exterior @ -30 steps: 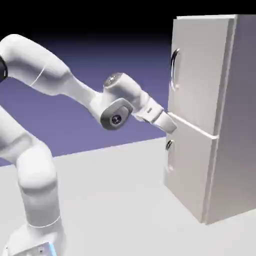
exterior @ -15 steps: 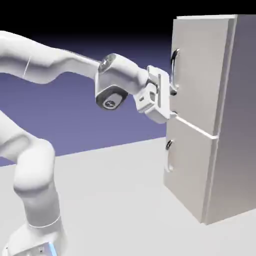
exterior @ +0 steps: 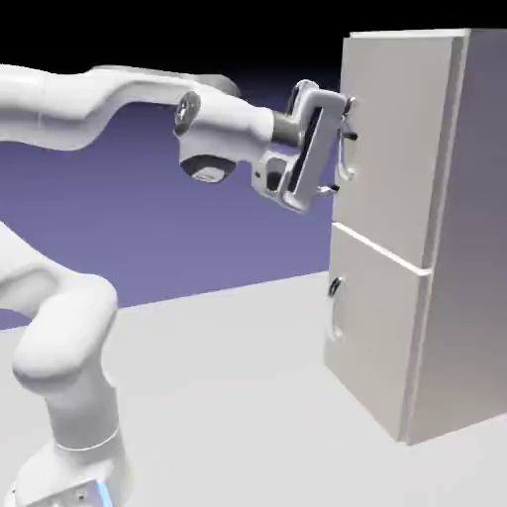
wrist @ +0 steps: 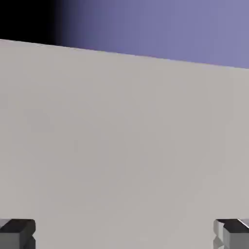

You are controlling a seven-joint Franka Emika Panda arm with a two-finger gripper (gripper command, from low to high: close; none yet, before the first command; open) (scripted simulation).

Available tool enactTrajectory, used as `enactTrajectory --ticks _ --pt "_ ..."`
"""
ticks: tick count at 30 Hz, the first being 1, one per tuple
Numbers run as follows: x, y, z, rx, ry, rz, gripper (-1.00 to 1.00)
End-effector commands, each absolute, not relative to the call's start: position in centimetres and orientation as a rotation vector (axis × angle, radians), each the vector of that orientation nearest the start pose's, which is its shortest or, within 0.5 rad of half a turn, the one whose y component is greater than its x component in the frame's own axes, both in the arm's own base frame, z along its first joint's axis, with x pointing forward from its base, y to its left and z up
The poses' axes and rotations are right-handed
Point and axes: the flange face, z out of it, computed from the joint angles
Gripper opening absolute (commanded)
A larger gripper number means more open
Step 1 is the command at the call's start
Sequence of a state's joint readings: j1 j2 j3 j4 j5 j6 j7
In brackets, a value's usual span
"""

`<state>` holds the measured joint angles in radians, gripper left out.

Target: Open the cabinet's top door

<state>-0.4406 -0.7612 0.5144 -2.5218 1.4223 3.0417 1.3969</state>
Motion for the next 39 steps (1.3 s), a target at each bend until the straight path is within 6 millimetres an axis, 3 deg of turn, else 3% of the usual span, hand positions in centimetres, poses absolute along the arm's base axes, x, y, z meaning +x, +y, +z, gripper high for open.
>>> enactTrajectory --ticks 1,15,30,35,36,37,39 --pt "36.8 0.0 60.4 -0.511 1.801 -0.456 0.00" --pt "36.9 4.9 60.7 0.137 1.676 0.029 0.00" --pt "39.1 11.8 57.5 0.661 1.456 0.562 0.00" --pt "44.1 11.5 57.5 0.661 1.456 0.562 0.00" --pt "44.1 11.5 57.5 0.661 1.456 0.562 0.00" --pt "44.1 11.5 57.5 0.661 1.456 0.562 -1.00" --pt "43.6 11.2 57.5 0.645 1.465 0.579 -1.00"
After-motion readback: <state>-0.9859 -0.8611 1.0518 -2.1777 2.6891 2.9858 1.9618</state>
